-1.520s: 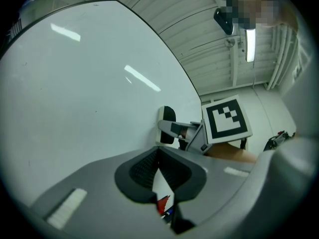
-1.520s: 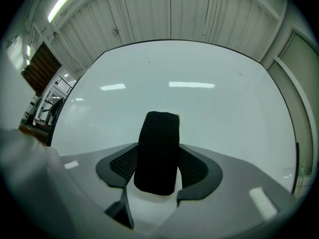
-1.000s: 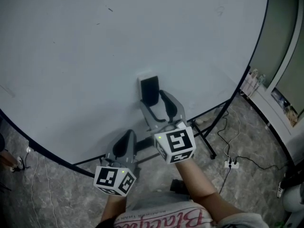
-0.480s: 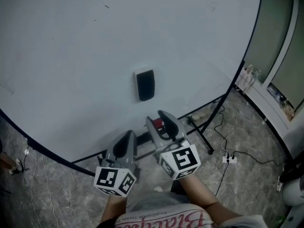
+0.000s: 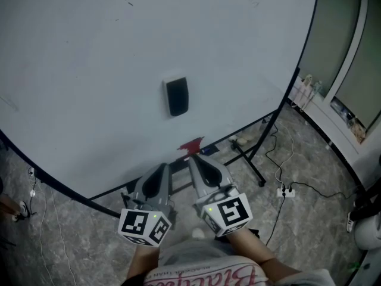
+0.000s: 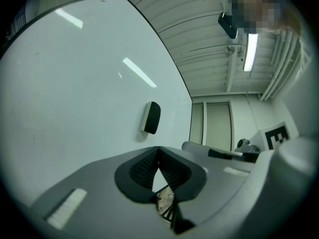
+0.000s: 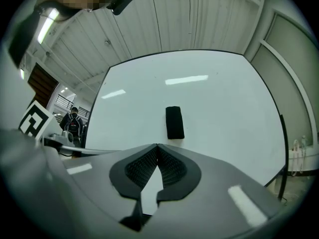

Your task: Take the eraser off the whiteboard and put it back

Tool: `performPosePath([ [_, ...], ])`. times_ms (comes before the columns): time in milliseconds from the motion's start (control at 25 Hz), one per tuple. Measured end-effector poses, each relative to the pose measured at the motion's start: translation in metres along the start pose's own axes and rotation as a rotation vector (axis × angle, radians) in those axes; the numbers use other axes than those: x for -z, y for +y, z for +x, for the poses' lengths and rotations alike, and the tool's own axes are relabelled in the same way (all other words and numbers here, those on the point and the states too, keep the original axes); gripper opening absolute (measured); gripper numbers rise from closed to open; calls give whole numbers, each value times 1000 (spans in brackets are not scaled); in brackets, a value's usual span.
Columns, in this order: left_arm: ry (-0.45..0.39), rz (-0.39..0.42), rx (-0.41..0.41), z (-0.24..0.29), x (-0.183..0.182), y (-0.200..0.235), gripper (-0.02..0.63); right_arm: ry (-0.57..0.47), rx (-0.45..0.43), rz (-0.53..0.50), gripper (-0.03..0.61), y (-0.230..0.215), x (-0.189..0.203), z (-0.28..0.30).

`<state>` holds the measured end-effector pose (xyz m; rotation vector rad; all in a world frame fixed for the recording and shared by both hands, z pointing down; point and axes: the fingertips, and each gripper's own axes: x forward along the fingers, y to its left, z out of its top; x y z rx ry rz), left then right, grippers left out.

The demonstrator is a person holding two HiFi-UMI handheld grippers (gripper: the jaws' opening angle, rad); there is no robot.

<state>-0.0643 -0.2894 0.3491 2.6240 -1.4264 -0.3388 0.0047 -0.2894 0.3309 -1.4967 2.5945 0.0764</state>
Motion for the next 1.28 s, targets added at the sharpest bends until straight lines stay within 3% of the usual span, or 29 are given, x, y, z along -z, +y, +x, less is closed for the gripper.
performPosePath([
  [280,7,-6,20,-12,4,-12,0,-1,-26,-88,0,26,5,-27],
  [720,8,-2,40,-27,6,-29,0,67,7,-35,0,25,11,-46],
  [1280,-14,10,46,-25,0,-35,0,70,-46,-63,0,31,6,-47],
])
